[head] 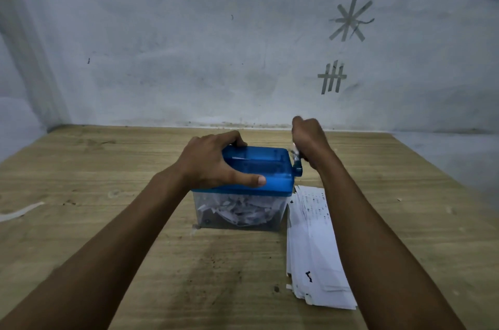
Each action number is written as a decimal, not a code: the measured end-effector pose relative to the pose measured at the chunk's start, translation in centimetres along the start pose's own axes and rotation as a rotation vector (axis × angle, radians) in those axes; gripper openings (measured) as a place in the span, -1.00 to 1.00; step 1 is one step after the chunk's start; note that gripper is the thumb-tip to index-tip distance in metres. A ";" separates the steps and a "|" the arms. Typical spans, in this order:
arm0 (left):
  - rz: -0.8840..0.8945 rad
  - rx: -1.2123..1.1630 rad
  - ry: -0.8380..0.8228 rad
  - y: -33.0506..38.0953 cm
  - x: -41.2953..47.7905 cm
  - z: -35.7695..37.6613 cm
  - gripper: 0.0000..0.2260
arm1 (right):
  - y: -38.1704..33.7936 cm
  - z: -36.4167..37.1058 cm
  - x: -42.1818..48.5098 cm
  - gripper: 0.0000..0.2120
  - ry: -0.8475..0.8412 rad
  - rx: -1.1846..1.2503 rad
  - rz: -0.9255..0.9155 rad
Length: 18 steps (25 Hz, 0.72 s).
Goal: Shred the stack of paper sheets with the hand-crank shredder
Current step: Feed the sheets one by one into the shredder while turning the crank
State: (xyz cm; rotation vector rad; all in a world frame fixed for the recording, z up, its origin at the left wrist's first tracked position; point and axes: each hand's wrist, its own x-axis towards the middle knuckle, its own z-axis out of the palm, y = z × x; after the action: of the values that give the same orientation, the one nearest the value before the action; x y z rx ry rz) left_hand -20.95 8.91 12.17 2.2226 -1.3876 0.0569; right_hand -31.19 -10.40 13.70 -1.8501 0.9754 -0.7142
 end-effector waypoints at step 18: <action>-0.051 -0.004 0.059 0.6 -0.7 0.1 -0.20 | 8.2 0.2 -7.8 -0.62 -0.094 0.070 0.169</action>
State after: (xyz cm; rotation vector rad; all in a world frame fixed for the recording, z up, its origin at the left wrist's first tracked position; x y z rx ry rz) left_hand -21.78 9.23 12.14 2.2342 -1.2978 0.1007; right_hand -37.80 -6.00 5.66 -1.7015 1.0187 -0.5477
